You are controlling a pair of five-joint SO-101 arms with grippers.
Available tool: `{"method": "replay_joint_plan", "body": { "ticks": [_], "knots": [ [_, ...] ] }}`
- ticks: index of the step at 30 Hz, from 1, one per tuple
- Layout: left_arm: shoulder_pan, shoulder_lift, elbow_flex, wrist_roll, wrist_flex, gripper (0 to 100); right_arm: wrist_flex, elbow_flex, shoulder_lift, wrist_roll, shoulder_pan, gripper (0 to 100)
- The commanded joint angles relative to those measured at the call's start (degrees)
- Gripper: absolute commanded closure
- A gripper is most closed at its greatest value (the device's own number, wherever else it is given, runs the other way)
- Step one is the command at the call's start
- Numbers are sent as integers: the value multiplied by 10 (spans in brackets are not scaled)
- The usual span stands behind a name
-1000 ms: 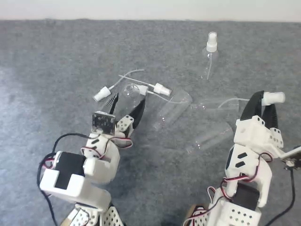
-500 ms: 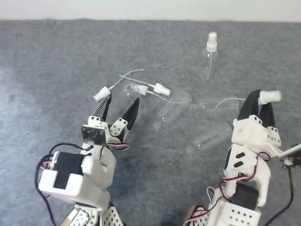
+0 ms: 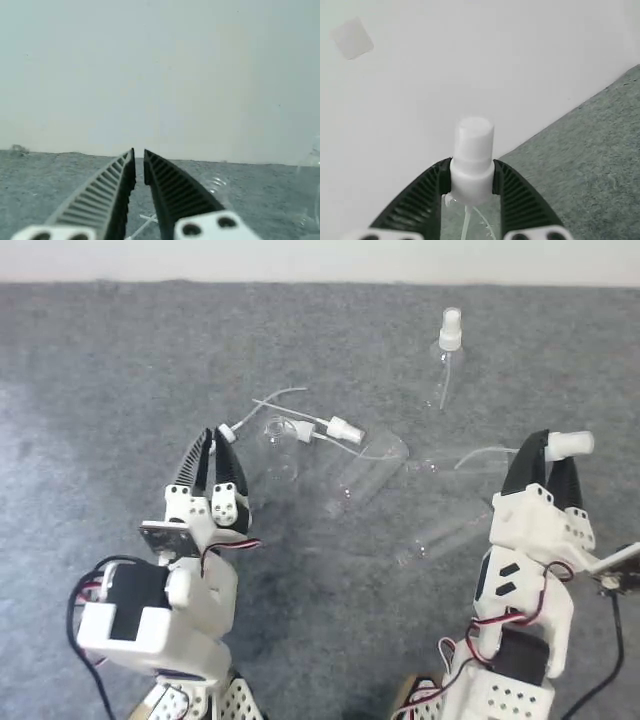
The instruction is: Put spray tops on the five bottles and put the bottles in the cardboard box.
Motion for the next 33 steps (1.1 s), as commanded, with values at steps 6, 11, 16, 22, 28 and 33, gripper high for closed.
{"method": "replay_joint_plan", "body": {
  "ticks": [6,11,16,22,28,33],
  "knots": [
    [-4,-28,-11,-33,-26,989,-11,-6,-7,15,-3,993],
    [-3,-92,-20,-33,4,989,-11,-6,-7,16,-3,993],
    [-5,-178,-29,-60,88,989,-11,-6,-7,16,-3,993],
    [-4,-296,-29,-61,193,989,-11,-6,-7,16,-3,993],
    [-4,-430,-29,-91,331,989,-11,-6,-7,16,-3,993],
    [-4,-546,-30,-92,462,989,-11,-6,-7,16,-2,993]
  ]
}}
